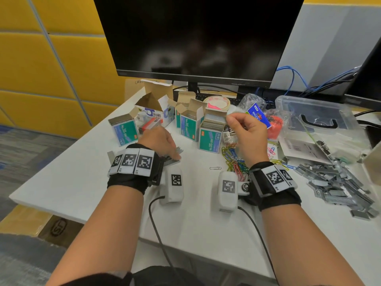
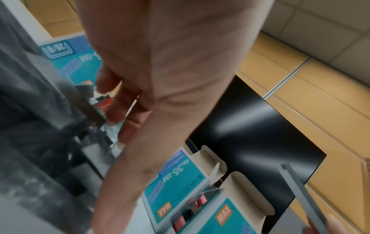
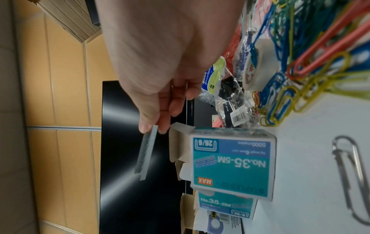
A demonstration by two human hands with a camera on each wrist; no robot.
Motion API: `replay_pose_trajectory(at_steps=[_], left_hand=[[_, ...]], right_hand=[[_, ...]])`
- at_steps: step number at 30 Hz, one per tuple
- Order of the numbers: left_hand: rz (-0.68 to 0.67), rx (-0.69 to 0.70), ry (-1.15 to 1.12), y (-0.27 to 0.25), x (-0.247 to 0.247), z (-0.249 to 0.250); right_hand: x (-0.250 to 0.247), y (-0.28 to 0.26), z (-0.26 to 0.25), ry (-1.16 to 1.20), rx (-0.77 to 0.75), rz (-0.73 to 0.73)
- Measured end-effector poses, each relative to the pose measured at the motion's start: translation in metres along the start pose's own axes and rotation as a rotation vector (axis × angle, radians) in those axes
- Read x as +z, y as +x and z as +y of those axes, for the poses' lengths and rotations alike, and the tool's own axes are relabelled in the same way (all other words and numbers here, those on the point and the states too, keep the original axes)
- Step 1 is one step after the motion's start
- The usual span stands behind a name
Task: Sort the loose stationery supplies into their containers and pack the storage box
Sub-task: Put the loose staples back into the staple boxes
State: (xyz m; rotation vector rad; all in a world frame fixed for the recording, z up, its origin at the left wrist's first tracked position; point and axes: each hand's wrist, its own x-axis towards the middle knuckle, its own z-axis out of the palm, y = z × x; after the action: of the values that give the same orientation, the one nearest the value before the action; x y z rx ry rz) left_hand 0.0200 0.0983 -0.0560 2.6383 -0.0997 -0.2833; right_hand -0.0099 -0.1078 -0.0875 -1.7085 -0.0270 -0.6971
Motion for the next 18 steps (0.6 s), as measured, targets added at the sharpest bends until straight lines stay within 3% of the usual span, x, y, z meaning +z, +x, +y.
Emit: replay_pose_trajectory(at_steps=[3,10,14,18], left_hand=[[-0.041,-0.03,0.04,0.003,0.003,-0.001],[0.057,0.03,0.004,0.006,0.003,-0.002],[0.287,0.209,-0.169,0.009,-0.006,0.004],[0.315,0.417,-0.416,0.014,-0.015,0.015]], right_hand=[[0.0,0.0,-0.001,-0.009,-0.006,-0.002],[-0.001,0.0,-0.001,0.006,0.001,-0.012],[-0.001,-0.002,-0.002,0.079,0.024,-0.004],[-0.001,-0.002,-0.004,0.168,0.037,0.025]])
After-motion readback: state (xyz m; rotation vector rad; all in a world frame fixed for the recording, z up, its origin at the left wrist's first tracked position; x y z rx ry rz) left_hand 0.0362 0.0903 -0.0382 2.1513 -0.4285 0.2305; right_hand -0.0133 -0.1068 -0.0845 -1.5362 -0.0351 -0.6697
